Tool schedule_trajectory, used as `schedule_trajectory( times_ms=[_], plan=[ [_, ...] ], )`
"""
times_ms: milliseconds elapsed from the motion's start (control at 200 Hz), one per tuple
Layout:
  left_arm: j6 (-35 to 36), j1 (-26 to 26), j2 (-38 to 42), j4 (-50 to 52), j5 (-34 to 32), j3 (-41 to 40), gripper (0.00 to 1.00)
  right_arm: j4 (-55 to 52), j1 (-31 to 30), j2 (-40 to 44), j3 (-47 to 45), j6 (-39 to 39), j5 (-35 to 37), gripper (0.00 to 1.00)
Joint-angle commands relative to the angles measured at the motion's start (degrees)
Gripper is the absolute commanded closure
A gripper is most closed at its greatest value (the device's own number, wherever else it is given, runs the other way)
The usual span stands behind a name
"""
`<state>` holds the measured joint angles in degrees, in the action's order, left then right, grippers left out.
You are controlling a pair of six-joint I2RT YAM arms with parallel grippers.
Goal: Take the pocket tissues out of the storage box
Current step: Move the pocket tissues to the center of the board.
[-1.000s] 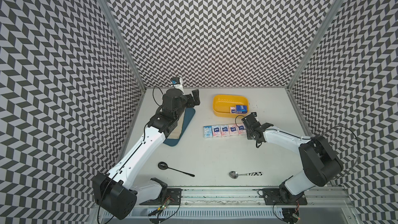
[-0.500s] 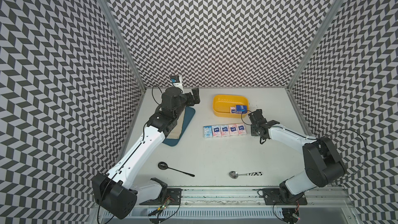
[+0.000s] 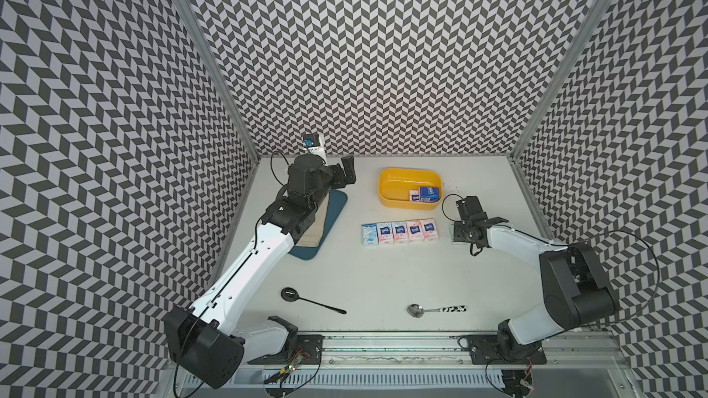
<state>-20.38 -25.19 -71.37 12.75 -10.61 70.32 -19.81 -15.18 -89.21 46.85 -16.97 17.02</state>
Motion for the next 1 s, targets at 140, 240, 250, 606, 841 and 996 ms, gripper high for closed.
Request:
schedule_trajectory(
  times_ms=[140, 240, 250, 606, 841, 996],
  plan=[
    [0.91, 0.22, -0.06, 0.17, 0.18, 0.31, 0.01, 4.45, 0.24, -2.57, -0.89, 0.47, -5.73, 0.62],
    [1.22, 0.23, 0.17, 0.17, -0.13, 0.25, 0.01, 5.17, 0.24, -3.49, -0.63, 0.36, -7.08, 0.63],
    [1.22, 0.23, 0.18, 0.17, -0.16, 0.3, 0.01, 5.21, 0.24, -3.57, -0.58, 0.36, -7.17, 0.63],
    [1.22, 0.23, 0.44, 0.43, -0.55, 0.52, 0.01, 6.0, -1.19, -3.87, 1.04, -0.57, -10.11, 0.64],
    [1.05, 0.23, 0.56, 0.43, -0.58, 0.16, 0.01, 6.56, -3.25, -4.9, 1.79, -1.57, -10.97, 0.64],
    [1.0, 0.23, 0.84, 0.43, -0.55, 0.09, 0.01, 6.72, -3.63, -4.67, 2.09, -1.66, -11.28, 0.64]
  ],
)
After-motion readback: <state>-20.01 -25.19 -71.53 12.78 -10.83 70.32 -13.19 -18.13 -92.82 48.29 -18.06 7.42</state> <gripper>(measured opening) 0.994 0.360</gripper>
